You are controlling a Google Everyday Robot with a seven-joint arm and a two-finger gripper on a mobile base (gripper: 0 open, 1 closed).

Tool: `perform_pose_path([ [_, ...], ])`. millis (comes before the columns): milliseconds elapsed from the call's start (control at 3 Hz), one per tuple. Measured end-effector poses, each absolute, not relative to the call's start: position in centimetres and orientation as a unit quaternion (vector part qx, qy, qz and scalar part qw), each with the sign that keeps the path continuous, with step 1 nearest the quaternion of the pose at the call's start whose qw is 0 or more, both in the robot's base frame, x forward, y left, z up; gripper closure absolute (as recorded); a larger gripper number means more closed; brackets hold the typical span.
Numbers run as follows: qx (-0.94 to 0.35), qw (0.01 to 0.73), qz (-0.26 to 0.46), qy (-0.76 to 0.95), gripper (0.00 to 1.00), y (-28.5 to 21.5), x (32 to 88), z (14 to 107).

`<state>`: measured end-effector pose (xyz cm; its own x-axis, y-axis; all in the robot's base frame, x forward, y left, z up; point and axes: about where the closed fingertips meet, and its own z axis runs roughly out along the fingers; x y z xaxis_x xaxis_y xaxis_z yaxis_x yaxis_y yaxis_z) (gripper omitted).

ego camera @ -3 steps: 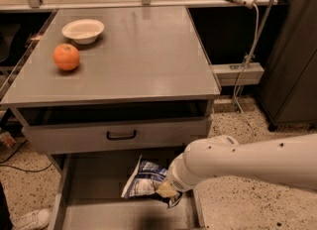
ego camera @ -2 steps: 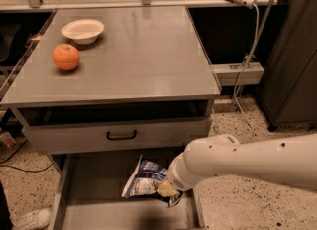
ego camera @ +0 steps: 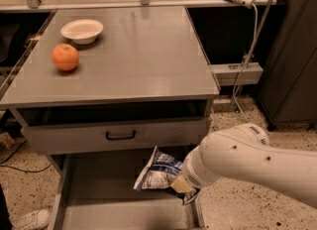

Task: Pick blue chip bag from middle drawer and place on counter

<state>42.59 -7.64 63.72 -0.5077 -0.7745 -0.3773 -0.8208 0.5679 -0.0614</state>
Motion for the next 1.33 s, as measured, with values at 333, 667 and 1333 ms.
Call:
perform_pose_path([
  [333, -0.454, 0.197, 0.034, 0.868, 1.00, -9.4, 42.2, 68.4],
  [667, -0.463, 0.220, -0.003, 0.859, 1.00, -10.6, 42.2, 73.5],
  [1333, -0.456, 0.242, -0.023, 0.856, 1.00, -11.5, 42.7, 77.4],
])
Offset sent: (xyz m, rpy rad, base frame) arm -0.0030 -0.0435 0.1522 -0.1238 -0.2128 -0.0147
